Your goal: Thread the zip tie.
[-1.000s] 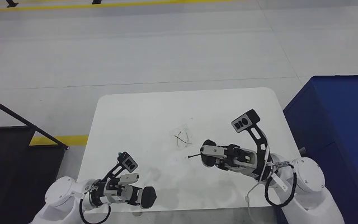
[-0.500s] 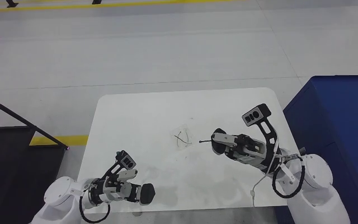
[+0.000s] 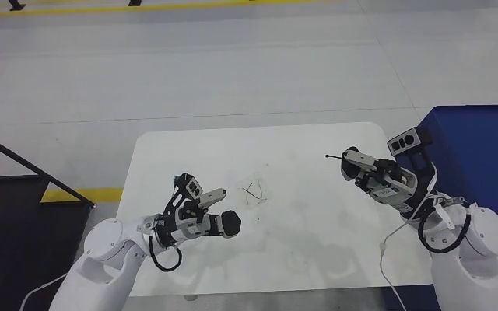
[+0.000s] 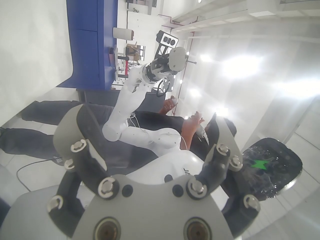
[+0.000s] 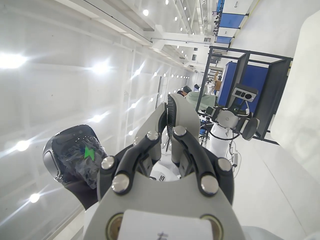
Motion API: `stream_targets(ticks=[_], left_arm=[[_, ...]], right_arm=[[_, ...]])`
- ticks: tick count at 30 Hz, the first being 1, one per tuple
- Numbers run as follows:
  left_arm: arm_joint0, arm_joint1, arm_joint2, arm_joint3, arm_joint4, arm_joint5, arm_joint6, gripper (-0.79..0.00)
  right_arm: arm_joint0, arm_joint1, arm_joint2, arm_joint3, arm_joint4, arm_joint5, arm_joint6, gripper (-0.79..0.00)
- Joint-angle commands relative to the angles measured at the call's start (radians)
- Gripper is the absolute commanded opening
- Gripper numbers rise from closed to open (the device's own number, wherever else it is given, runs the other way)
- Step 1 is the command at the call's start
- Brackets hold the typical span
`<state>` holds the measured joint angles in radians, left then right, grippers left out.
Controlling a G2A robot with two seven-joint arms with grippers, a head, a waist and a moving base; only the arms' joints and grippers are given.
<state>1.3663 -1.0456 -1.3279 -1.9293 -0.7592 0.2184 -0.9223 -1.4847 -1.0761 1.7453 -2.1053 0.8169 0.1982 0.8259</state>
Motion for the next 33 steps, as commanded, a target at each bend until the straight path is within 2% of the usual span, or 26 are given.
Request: stream_targets(ticks=[1,2,3,6,7,10,13,16,29,31,33], left_arm=[[0.0,0.0,0.0,0.0,0.0,0.0,0.001,0.0],[0.001,0.001,-0.002,0.005,0.016,0.001,0.01,0.0],[0.01,0.005,0.006,0.026,0.101,0.044,0.057,0.0],[-0.021,0.009,0.032,-0.048,0.287,0.133,0.178,0.0],[-0.046,0.009,0.054,-0.069,0.338,0.201,0.219,0.0],[-0.195,-0.003,0.166,-0.089,0.478,0.385,0.303,0.0],[-0.391,-0.032,0.311,-0.022,0.563,0.51,0.345,0.0],[-0.532,-0.064,0.439,0.042,0.634,0.614,0.391,0.0],[-0.543,-0.067,0.455,0.044,0.647,0.62,0.394,0.0],[-0.588,-0.068,0.564,0.031,0.797,0.606,0.347,0.0],[-0.697,-0.082,0.686,0.065,0.963,0.618,0.278,0.0]], right_arm=[[0.0,0.0,0.0,0.0,0.0,0.0,0.0,-0.785],[0.0,0.0,0.0,0.0,0.0,0.0,0.0,-0.785],[0.0,0.0,0.0,0.0,0.0,0.0,0.0,-0.785],[-0.009,0.0,0.012,0.017,-0.001,-0.002,-0.03,-0.785],[-0.008,0.001,0.028,0.026,-0.009,-0.001,-0.038,-0.785],[-0.002,0.006,0.084,0.052,-0.007,0.017,-0.042,-0.785],[0.008,0.012,0.126,0.052,-0.012,0.052,-0.027,-0.785],[0.012,0.016,0.135,0.034,-0.022,0.081,-0.023,-0.785],[0.012,0.016,0.135,0.034,-0.022,0.081,-0.023,-0.785],[0.012,0.016,0.135,0.034,-0.022,0.081,-0.023,-0.785],[0.012,0.016,0.135,0.034,-0.022,0.081,-0.023,-0.785]])
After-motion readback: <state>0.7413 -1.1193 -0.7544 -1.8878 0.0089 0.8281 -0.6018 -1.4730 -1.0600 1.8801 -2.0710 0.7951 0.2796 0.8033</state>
